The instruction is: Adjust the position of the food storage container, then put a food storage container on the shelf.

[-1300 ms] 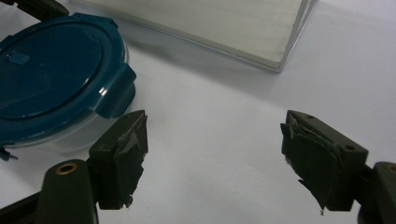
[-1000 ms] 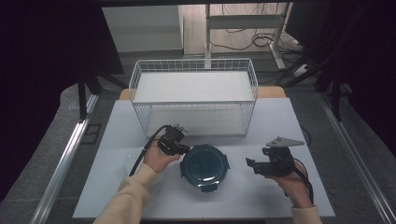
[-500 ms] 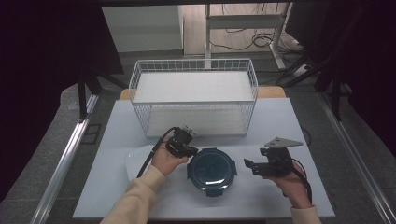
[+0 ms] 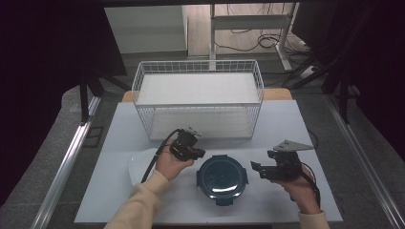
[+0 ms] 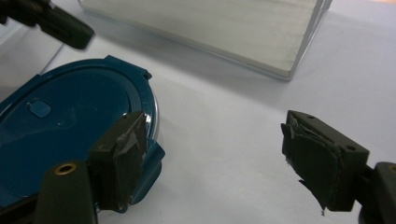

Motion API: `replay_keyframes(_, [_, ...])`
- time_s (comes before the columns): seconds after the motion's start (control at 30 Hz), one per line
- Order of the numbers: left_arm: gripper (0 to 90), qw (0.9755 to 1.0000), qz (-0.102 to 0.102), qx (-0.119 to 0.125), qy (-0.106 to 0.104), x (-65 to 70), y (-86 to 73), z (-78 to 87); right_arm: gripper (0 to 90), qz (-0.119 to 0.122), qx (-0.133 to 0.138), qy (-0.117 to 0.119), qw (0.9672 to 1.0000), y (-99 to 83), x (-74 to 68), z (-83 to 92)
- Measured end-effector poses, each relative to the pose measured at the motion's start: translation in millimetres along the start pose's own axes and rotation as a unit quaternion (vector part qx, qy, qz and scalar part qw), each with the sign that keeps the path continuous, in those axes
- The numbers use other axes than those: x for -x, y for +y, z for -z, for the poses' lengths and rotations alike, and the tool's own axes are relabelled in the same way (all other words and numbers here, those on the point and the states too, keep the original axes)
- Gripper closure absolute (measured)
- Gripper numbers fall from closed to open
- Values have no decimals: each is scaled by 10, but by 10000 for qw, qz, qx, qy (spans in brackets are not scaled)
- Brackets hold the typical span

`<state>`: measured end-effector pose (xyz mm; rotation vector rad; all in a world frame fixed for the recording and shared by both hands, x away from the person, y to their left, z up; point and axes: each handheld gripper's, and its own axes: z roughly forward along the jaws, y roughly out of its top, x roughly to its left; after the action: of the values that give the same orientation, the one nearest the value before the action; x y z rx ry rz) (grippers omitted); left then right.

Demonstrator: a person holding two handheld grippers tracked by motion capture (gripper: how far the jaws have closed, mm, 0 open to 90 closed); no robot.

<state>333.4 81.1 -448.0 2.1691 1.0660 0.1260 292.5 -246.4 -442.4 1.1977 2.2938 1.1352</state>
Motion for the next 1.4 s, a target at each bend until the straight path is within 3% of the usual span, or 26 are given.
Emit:
replay_keyframes(0.07, [843,9997,-19,222,88,50,-27,165,217,-9,58,15,10000,4,12,25])
replay_keyframes(0.1, [824,9997,-19,222,88,50,-27,165,217,-9,58,15,10000,4,12,25])
replay_keyframes(0.13, [813,9992,-21,392,124,128,-86,325,216,-24,86,4,10000,7,14,45])
replay_keyframes(0.23, [761,9986,-6,504,143,202,-167,451,216,-41,99,-8,9999,9,13,55])
replay_keyframes(0.27, [714,9980,40,605,189,254,-260,550,214,-25,100,-3,9999,10,6,57])
replay_keyframes(0.33, [578,9978,114,631,190,280,-316,598,211,-6,100,15,9999,12,-8,53])
replay_keyframes(0.37, [578,9976,130,651,205,294,-349,620,211,-6,100,15,9999,12,-8,53])
replay_keyframes(0.4, [447,9969,227,720,225,315,-435,674,206,-1,102,54,9999,14,-15,52])
replay_keyframes(0.43, [395,9961,308,800,207,317,-481,696,202,-6,108,79,9999,16,-18,52])
replay_keyframes(0.6, [235,9951,562,784,203,253,-631,690,182,-64,167,194,9997,27,-23,75])
replay_keyframes(0.8, [189,9932,800,827,161,133,-712,697,168,-130,204,322,9992,32,-24,89])
replay_keyframes(0.87, [185,9929,847,833,51,110,-720,692,167,-152,190,343,9991,23,-25,90])
replay_keyframes(1.1, [176,9929,857,830,43,100,-748,697,161,-168,218,354,9990,22,-38,121])
replay_keyframes(1.4, [139,9906,1022,911,-48,90,-719,673,138,-367,239,497,9978,43,-19,133])
